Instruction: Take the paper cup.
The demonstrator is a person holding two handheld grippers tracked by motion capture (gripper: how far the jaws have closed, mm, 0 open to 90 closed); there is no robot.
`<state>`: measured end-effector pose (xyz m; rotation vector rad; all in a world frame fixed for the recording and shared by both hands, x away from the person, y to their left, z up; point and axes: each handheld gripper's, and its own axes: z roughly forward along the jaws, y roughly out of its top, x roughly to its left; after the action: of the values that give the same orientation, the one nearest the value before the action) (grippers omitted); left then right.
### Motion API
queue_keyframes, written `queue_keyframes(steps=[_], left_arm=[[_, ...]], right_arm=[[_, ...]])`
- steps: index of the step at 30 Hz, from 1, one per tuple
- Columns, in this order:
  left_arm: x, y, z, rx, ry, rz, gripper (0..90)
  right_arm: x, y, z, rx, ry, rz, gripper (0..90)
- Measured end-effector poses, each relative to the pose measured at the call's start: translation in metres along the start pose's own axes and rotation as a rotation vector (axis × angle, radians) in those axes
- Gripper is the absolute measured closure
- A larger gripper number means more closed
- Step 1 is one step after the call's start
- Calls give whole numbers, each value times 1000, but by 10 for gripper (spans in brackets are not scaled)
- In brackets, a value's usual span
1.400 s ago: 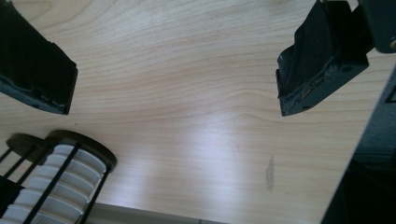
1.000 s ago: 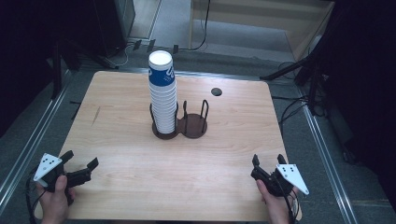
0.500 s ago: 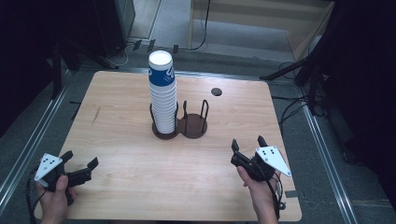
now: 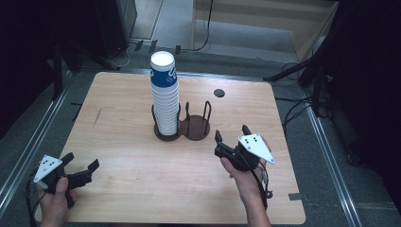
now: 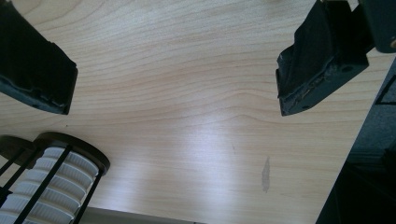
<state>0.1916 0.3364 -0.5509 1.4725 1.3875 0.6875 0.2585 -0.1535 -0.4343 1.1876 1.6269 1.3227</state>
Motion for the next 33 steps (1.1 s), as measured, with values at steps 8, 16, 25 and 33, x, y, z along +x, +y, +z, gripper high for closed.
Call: queue_keyframes(steps=[8,16,25,33], left_arm=[[0,0,1,3,4,4,0],[-2,0,2,5,9,14,0],[-2,0,2,7,7,17,0],[-3,0,3,9,8,25,0]], right_arm=[[20,13,12,-10,34,-1,137],[37,21,22,-21,63,1,136],[52,29,31,-28,82,-1,136],[61,38,36,-39,89,-7,136]])
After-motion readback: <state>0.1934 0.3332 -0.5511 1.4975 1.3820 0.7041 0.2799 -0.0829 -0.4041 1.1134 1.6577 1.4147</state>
